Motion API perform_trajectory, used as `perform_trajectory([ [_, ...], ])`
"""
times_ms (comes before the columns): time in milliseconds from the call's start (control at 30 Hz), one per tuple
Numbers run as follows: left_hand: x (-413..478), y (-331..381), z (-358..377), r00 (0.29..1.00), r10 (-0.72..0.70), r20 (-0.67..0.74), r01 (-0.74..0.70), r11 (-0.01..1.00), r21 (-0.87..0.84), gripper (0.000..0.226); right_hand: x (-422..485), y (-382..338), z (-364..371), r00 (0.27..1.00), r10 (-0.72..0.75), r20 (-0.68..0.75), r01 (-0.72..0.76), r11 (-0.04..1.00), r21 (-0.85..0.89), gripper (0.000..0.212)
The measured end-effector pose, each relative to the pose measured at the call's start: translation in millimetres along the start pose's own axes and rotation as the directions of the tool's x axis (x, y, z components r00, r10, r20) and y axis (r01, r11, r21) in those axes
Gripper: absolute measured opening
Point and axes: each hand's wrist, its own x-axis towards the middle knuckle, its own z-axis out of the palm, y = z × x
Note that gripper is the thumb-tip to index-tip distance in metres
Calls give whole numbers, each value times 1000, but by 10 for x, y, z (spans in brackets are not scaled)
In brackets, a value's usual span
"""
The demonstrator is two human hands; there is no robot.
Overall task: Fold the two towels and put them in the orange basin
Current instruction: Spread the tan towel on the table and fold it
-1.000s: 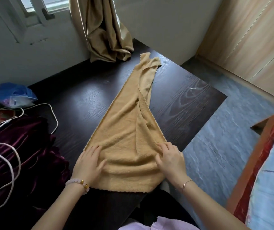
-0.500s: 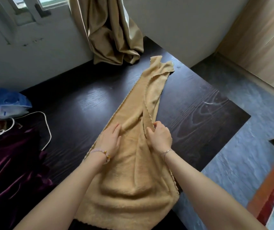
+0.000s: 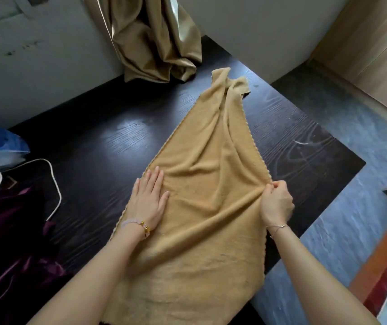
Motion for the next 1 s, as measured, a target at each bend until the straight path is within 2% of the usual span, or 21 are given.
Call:
perform_trajectory([
  [200,10,-40,-5,998,-66,-3,66,997,38,75,90,166,-89,996,44,-73,-50,995,-85,17],
  [400,-8,-13,-16,997,-74,-16,74,995,60,75,12,278,-116,991,-16,-136,-1,992,-124,15],
  [467,-14,48,-60,995,-100,-30,101,994,37,71,-4,248,-119,983,-72,-166,49,989,-140,25],
  [533,24,146,-129,990,-119,-76,117,993,-33,64,8,162,-113,956,-200,-216,160,969,-188,35],
  [600,133,266,-208,984,-84,-155,65,991,-120,59,66,22,-81,917,-323,-234,273,936,-221,37],
  [733,569,483,-280,976,37,-216,-76,981,-176,50,316,-272,137,872,-481,-85,461,868,-186,37],
  [867,1049,589,-222,989,88,-119,-113,968,-223,51,603,-500,391,822,-567,63,569,808,-153,44],
  [1000,1408,584,-182,992,111,-61,-120,977,-178,48,919,-642,483,799,-596,80,601,789,-126,46],
])
